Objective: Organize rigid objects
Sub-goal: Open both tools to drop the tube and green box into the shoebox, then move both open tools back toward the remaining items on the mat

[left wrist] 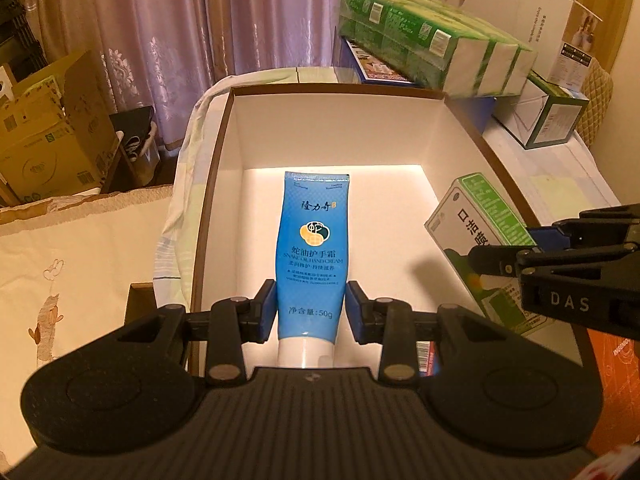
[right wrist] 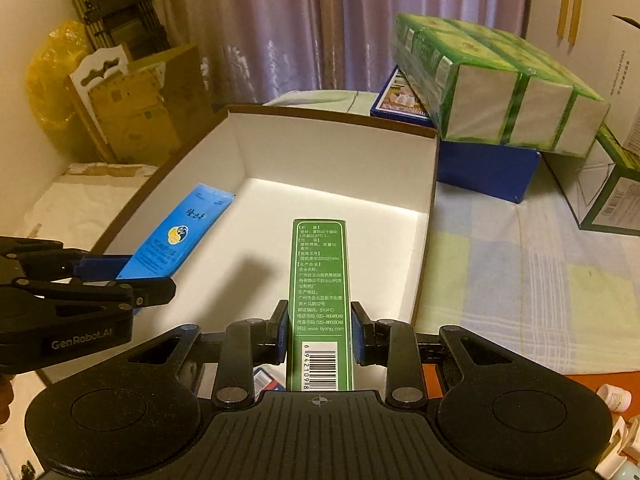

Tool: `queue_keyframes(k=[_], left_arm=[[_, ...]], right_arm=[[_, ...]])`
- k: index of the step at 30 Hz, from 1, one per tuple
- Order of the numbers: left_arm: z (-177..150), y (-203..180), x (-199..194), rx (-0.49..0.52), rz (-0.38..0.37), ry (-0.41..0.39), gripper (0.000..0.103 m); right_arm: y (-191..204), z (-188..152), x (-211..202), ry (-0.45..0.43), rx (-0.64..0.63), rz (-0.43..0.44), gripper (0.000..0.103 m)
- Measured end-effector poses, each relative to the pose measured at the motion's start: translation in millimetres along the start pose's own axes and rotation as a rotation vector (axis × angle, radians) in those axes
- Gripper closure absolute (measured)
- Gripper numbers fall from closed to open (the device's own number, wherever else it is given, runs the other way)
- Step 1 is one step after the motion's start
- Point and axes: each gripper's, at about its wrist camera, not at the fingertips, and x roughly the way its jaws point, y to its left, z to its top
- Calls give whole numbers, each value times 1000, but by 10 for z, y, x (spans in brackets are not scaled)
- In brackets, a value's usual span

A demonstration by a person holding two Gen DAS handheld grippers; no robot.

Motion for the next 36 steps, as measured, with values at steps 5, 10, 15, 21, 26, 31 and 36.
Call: queue_keyframes(k=[5,10,15,21,26,31,36], left_arm=[[26,-2,120,24,-24,19,70],[0,-54,163,46,-13,23,56],[-7,-51,109,31,-29,22,56],[-25,-53,1,21,-34,16,56],[-50,-82,-125,4,-40,8,56],[-95,-116,-297,-25,-42,0,56],[-172,-182,-489,-42,-45,-16,56]], right_arm=[[28,17,86,-20,3,-26,76],[75,-2,112,-21,-43,-29,71],[81,-56,32,-11,-48,7,62],[72,-126,-46,-3,-39,24,58],[65,-160,-118,-7,-29,32,57],[66,-207,-243,-24,-25,40,57],[43,-279,-403,-39,-8,61,56]])
